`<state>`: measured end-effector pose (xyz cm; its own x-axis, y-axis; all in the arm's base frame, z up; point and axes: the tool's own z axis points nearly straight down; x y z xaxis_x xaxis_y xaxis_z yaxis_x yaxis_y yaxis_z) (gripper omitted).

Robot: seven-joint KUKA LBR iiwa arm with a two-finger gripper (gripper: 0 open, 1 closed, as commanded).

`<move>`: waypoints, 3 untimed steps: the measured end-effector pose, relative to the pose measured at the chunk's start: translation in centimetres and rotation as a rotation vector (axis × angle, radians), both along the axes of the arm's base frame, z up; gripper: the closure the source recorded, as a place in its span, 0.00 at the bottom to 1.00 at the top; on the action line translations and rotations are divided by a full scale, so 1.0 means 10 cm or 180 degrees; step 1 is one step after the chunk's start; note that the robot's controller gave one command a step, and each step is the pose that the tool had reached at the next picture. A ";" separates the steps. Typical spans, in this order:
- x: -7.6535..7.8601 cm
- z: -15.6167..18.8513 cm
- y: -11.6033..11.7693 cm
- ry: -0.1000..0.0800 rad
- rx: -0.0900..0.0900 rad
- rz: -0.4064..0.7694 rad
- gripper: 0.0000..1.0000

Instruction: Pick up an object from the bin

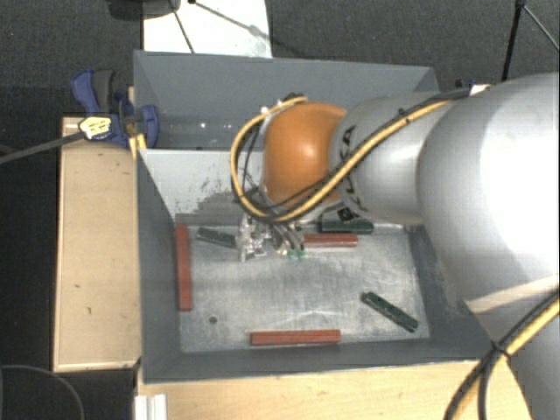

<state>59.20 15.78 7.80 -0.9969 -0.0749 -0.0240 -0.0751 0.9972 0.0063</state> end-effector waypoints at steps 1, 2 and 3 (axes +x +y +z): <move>-0.25 0.18 -0.05 0.0071 -0.0034 0.0732 0.00; -0.25 0.17 -0.05 0.0074 -0.0032 0.0723 0.00; 0.02 -0.05 0.20 0.0063 -0.0027 0.0737 1.00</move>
Offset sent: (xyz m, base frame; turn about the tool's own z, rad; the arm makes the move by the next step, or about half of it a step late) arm 0.0000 0.0000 0.0000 0.0000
